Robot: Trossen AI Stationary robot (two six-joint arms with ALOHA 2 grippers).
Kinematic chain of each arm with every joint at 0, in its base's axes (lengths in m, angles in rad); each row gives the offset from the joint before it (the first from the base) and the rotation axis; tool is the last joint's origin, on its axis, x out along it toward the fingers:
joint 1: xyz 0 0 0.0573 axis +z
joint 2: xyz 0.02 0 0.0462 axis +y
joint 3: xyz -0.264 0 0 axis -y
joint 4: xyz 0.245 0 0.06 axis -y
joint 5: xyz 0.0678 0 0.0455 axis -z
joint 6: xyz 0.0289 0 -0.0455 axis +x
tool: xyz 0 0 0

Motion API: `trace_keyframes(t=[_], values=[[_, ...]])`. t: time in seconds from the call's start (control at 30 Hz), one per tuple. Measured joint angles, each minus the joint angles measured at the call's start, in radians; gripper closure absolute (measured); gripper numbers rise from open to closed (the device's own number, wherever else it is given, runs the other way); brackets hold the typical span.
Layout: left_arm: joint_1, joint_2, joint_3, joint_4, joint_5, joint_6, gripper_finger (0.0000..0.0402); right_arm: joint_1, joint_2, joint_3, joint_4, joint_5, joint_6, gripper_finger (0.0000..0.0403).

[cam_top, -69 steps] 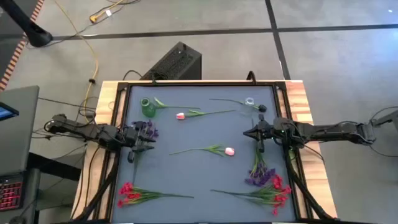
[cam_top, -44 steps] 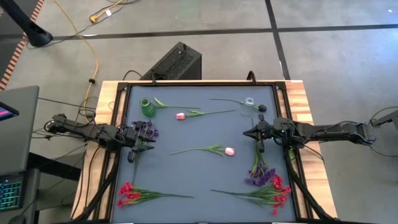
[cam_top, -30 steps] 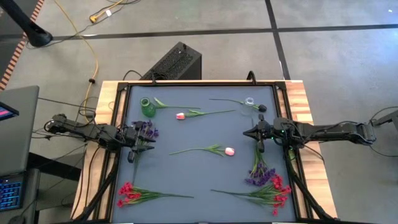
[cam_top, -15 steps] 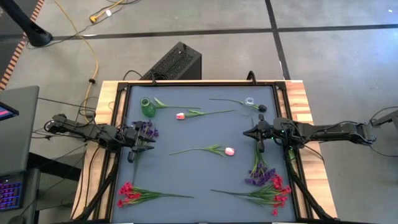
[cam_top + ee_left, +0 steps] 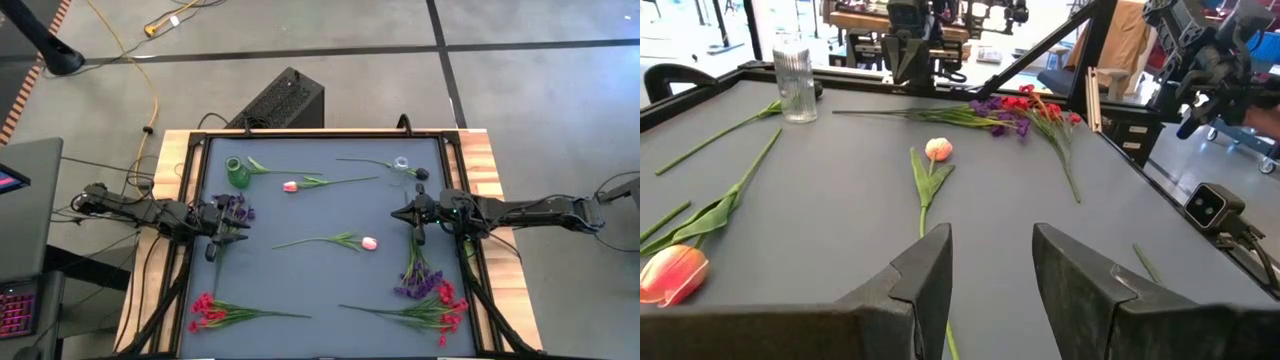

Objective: Sort flowers into vase by color
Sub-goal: Put the right purple flowers into the green vase

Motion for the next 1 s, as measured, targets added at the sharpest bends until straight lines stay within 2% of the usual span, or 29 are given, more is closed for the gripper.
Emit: trace_keyframes(t=[0.07, 0.17, 0.33, 0.47, 0.6, 0.7, 0.8, 0.87, 1.0], values=[[0.000, 0.000, -0.001, 0.013, -0.015, -0.017, 0.0274, 0.000, 0.000, 0.000, 0.000, 0.000, 0.000, 0.0365], [0.000, 0.000, -0.003, 0.024, -0.021, -0.148, 0.0274, 0.000, 0.000, 0.000, 0.000, 0.000, 0.000, 0.0365], [0.000, 0.000, -0.003, 0.059, -0.176, -0.235, 0.0274, 0.000, 0.000, 0.000, 0.000, 0.000, 0.000, 0.0365], [0.001, 0.000, -0.003, 0.122, -0.201, -0.252, 0.0274, 0.000, 0.000, 0.000, 0.000, 0.000, 0.000, 0.0365], [0.001, 0.018, -0.003, 0.198, -0.178, -0.203, 0.0274, -0.002, 0.000, 0.000, 0.024, 0.007, -0.050, 0.0365], [0.000, 0.071, -0.002, 0.258, -0.169, -0.149, 0.0274, 0.001, 0.000, 0.000, 0.080, 0.006, -0.012, 0.0365], [0.001, 0.174, -0.002, 0.359, -0.185, -0.069, 0.0274, 0.000, 0.000, 0.000, 0.166, 0.005, -0.002, 0.0365], [0.003, 0.262, -0.002, 0.482, -0.186, 0.009, 0.0274, 0.000, 0.000, 0.000, 0.225, -0.020, -0.024, 0.0365], [0.020, 0.440, -0.001, 0.747, -0.123, 0.194, 0.0274, 0.000, 0.005, 0.055, 0.236, -0.097, -0.102, 0.0365]])
